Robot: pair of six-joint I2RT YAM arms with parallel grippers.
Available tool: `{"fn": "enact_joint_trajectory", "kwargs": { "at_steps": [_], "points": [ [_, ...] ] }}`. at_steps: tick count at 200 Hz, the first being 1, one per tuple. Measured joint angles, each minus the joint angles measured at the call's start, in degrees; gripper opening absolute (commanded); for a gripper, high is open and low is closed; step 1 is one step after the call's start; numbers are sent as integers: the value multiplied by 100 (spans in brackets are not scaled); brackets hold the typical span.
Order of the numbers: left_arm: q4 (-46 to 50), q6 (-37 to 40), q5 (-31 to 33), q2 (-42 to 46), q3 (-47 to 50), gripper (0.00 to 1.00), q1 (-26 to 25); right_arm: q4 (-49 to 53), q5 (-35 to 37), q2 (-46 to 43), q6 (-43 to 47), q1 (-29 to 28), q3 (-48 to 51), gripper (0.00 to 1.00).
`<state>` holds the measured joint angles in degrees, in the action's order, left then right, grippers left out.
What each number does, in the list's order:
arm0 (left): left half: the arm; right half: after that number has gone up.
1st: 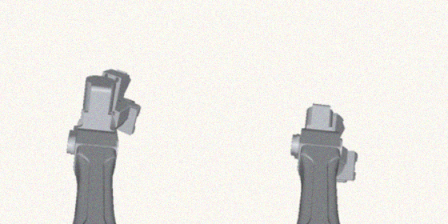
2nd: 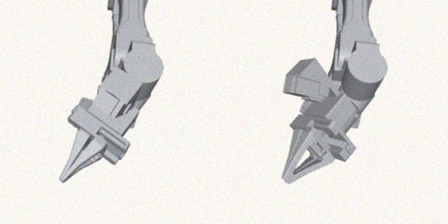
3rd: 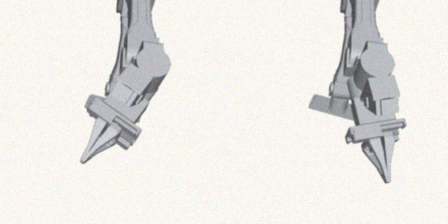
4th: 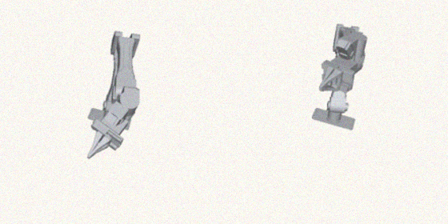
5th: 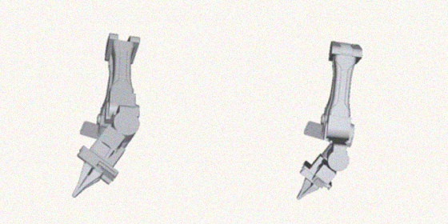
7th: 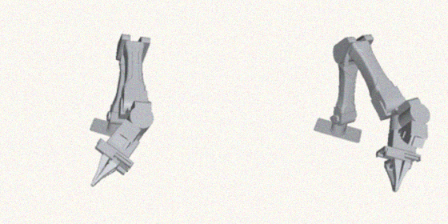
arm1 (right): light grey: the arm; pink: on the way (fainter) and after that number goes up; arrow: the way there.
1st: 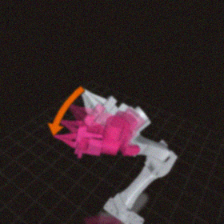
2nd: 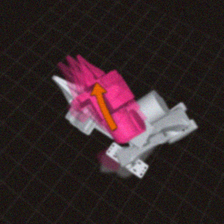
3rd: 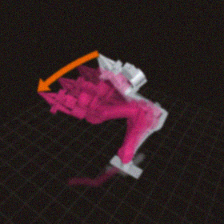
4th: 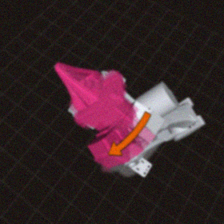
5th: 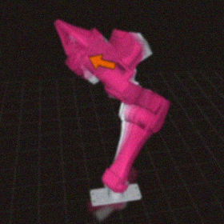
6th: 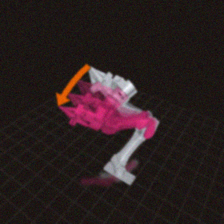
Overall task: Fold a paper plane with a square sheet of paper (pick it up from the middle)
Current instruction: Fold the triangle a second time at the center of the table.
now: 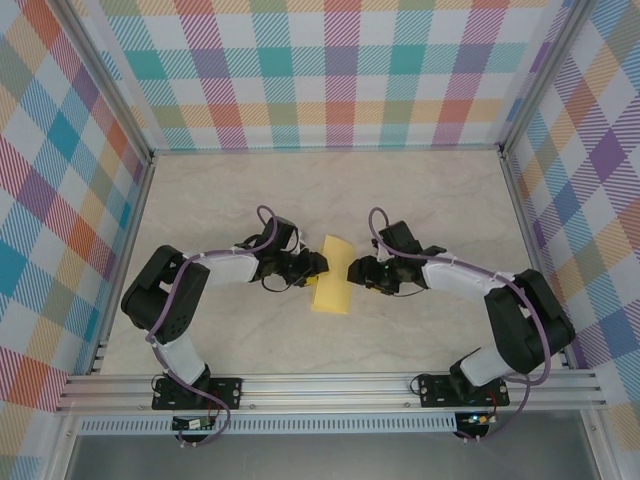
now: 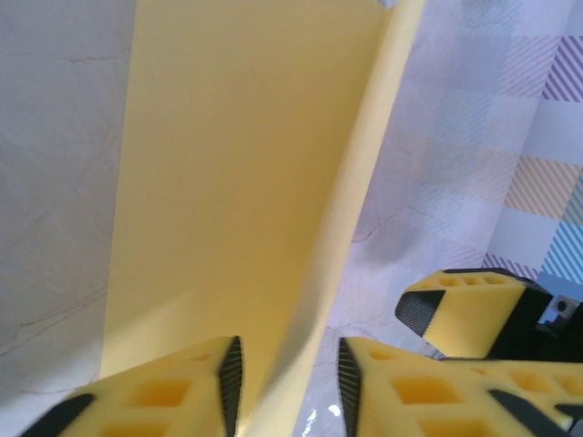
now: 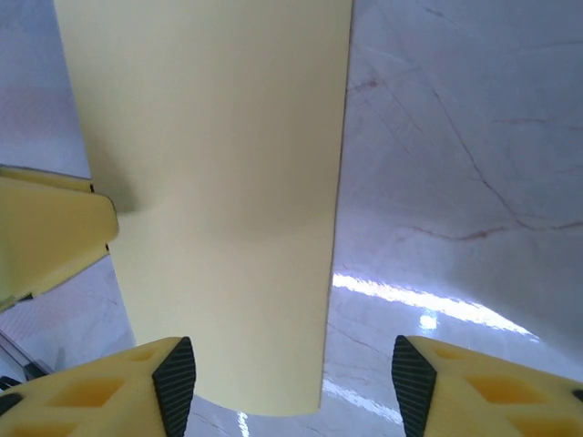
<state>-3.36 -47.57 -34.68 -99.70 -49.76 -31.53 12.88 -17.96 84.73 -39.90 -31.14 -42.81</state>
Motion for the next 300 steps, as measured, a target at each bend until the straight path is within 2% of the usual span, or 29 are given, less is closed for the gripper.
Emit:
{"fn": "enact_joint_trajectory", "kwargs": {
  "at_steps": [61, 110, 124, 146, 178, 205, 245, 278, 300],
  "points": [
    [-133, 74, -389, 0, -7, 41, 0, -240, -160, -262, 74, -111, 361, 71],
    [-149, 70, -450, 0, -127, 32, 0, -319, 116, -487, 315, -601, 361, 71],
    [-122, 55, -428, 0, -136, 25, 0, -321, 415, -625, 409, -852, 361, 71],
    [-85, 57, -356, 0, -157, 21, 0, -208, 1126, -776, 699, -1499, 297, 71],
    [28, 68, -299, 0, -184, 19, 0, -70, 2277, -664, 1158, -2494, 15, 72],
    [44, 68, -273, 0, -184, 19, 0, 11, 3053, -385, 1394, -3067, -315, 72],
    [52, 66, -273, 0, -184, 19, 0, 234, 4044, 284, 1513, -3519, -881, 71],
    [90, 68, -273, 0, -184, 19, 0, 439, 4524, 678, 1499, -3698, -1102, 67],
    [92, 68, -273, 0, -184, 19, 0, 588, 4728, 715, 1486, -3764, -1099, 55]
  ]
}}
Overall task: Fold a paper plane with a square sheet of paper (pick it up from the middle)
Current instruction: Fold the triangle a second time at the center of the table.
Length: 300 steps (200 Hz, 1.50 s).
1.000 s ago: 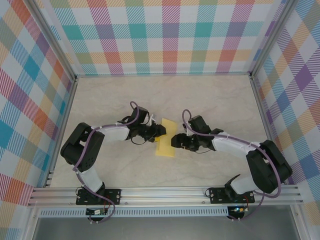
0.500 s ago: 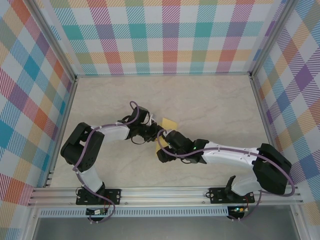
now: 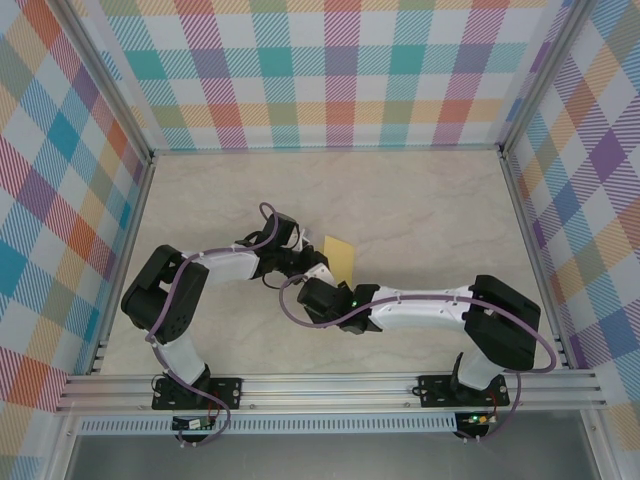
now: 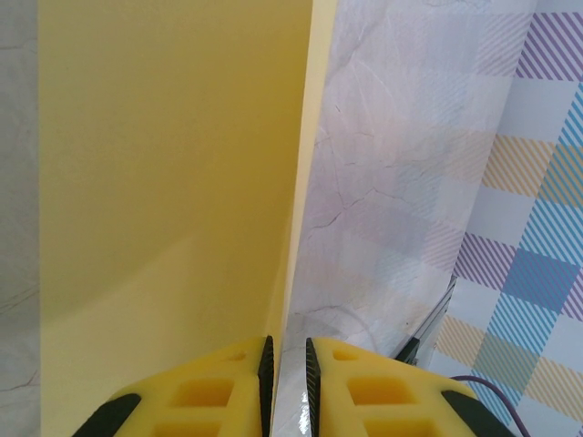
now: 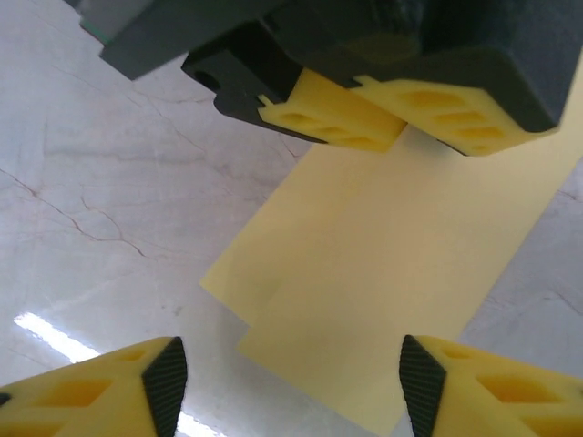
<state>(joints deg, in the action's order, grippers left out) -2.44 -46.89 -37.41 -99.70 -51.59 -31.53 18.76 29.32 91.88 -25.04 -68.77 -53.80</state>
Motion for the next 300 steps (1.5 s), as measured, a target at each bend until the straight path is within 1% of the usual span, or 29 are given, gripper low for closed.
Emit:
{"fn": "enact_joint_trajectory", "kwargs": {
  "at_steps": [13, 31, 60, 74, 94, 107, 118, 125, 129, 150, 167, 201, 211, 236, 254, 269, 300],
  "points": [
    [4, 0, 0, 0, 0, 19, 0, 50, 63, 0, -37, -22, -2, 48],
    [42, 0, 0, 0, 0, 19, 0, 114, 149, 2, -114, -31, -2, 43],
    [83, 0, 2, 0, 0, 19, 0, 214, 227, 0, -140, -31, -7, 24],
    [81, 0, 20, 0, 0, 20, 0, 229, 264, -11, -164, -31, -4, 18],
    [90, -4, 72, 0, 0, 26, 0, 238, 291, -76, -192, -28, -4, 14],
    [149, 13, 175, 17, 0, 33, 0, 234, 304, -166, -195, -28, 7, 11],
    [275, 0, 339, 79, 0, 35, 0, 210, 293, -273, -199, 0, 50, 11],
    [367, 2, 457, 138, 0, 40, 0, 166, 238, -361, -197, 48, 109, 11],
    [433, 17, 542, 190, 0, 42, 0, 129, 170, -422, -197, 79, 162, 10],
    [737, -17, 1008, 557, 33, 44, 0, -105, -326, -767, -197, 402, 494, 10],
    [848, -70, 1340, 940, 175, 44, 0, -378, -949, -1012, -192, 815, 772, 10],
    [903, -243, 1729, 1504, 608, 37, -7, -951, -2361, -1169, -199, 1652, 1172, 10],
    [986, -269, 1784, 1572, 671, 34, -11, -1056, -2682, -1169, -210, 1818, 1244, 11],
    [984, -275, 1790, 1646, 802, 31, -55, -1250, -3414, -1169, -212, 2146, 1342, 11],
    [984, -251, 1709, 1650, 846, 28, -144, -1322, -3777, -1169, -210, 2321, 1346, 12],
    [979, -212, 1683, 1644, 846, 26, -317, -1340, -4009, -1169, -205, 2448, 1346, 13],
    [984, -155, 1650, 1377, 822, 17, -673, -1338, -4286, -1169, -192, 2616, 1346, 13]
  ]
}}
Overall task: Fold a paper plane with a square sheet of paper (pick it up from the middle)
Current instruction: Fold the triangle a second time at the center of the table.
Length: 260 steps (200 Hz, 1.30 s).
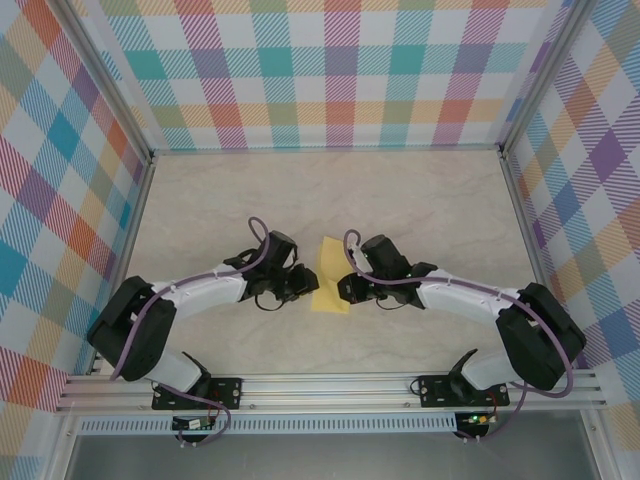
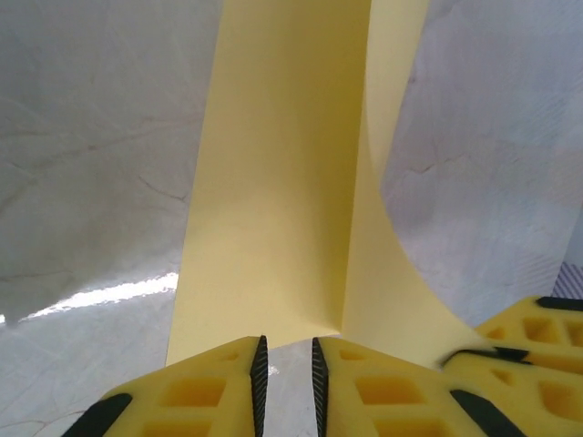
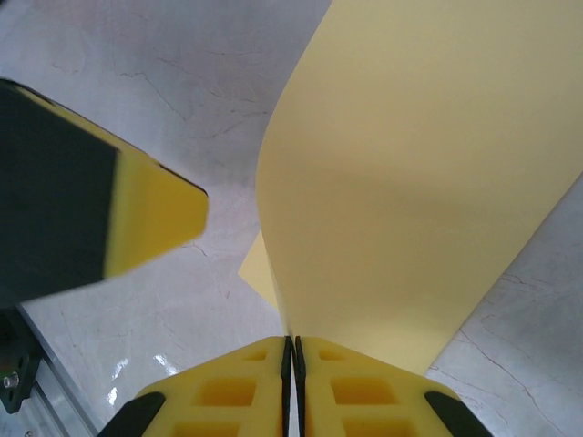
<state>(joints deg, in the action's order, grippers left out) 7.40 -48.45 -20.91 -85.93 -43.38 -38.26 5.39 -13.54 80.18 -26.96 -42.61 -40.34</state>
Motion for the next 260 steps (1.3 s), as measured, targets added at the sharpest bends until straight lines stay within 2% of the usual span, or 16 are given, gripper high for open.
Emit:
{"fn": "enact_joint_trajectory", "kwargs": {
  "at_steps": [92, 156, 260],
  "points": [
    [15, -125, 302, -960, -345, 11, -437, 31, 46, 13, -24, 68, 0, 13],
    [573, -22, 984, -833, -372, 11, -446, 240, 184, 302, -48, 157, -57, 13],
    [903, 173, 1252, -833, -514, 13, -448, 544, 195, 966, 133, 289, -704, 14]
  ]
}}
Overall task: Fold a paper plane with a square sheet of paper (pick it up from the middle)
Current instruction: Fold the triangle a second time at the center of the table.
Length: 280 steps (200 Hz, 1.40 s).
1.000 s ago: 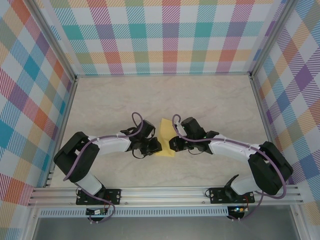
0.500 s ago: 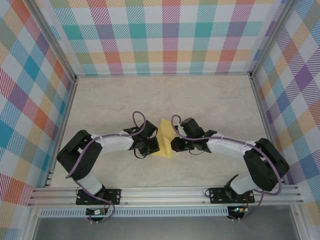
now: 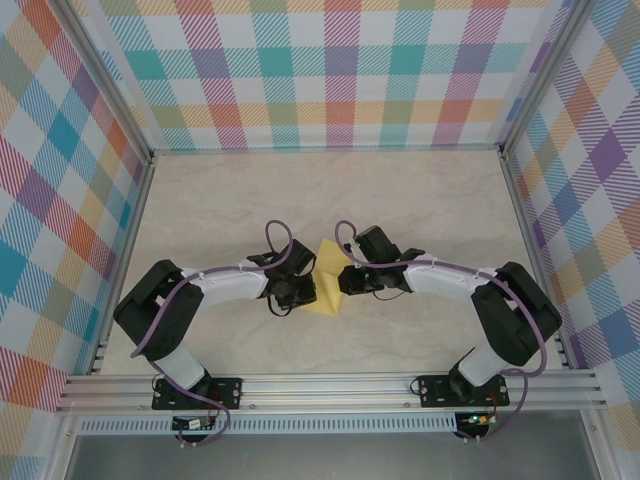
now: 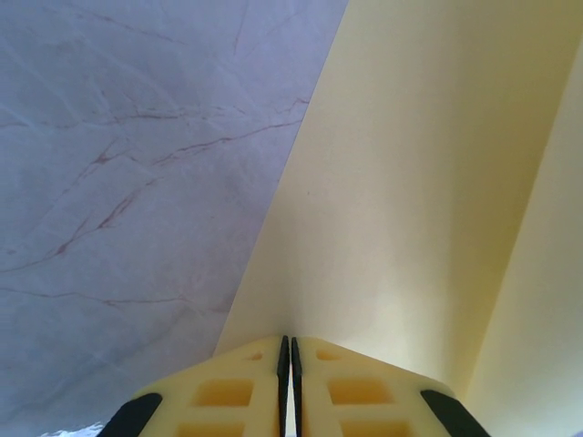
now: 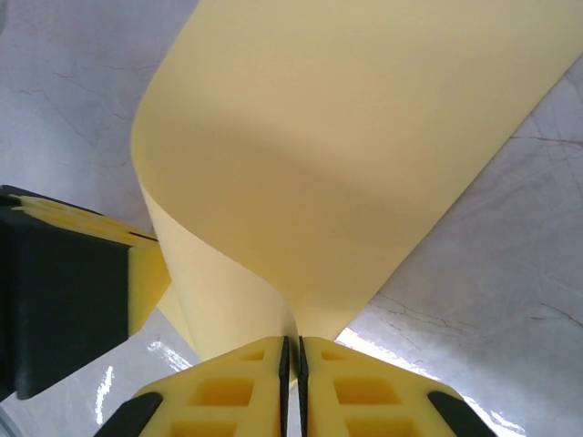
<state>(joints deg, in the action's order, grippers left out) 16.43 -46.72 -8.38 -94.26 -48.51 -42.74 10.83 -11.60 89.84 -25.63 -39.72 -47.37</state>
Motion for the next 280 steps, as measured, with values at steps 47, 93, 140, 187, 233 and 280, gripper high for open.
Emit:
{"fn": "enact_joint_trajectory", "kwargs": {
  "at_steps": [47, 93, 140, 187, 233, 280],
  "points": [
    [4, 11, 13, 2, -2, 13, 2, 129, 0, 157, 90, 0, -129, 14],
    [2, 11, 13, 2, -4, 14, 0, 256, 52, 345, 107, 0, -319, 14],
    [0, 11, 13, 2, -4, 14, 0, 385, 72, 509, 107, 0, -365, 15],
    [-2, 9, 11, 0, -4, 15, 0, 400, 107, 671, 107, 0, -437, 15],
    [-2, 11, 9, 0, -4, 15, 0, 431, 111, 861, 107, 0, -601, 15],
    [-2, 11, 11, 0, -4, 15, 0, 525, 175, 911, 111, 0, -662, 15]
  ]
}}
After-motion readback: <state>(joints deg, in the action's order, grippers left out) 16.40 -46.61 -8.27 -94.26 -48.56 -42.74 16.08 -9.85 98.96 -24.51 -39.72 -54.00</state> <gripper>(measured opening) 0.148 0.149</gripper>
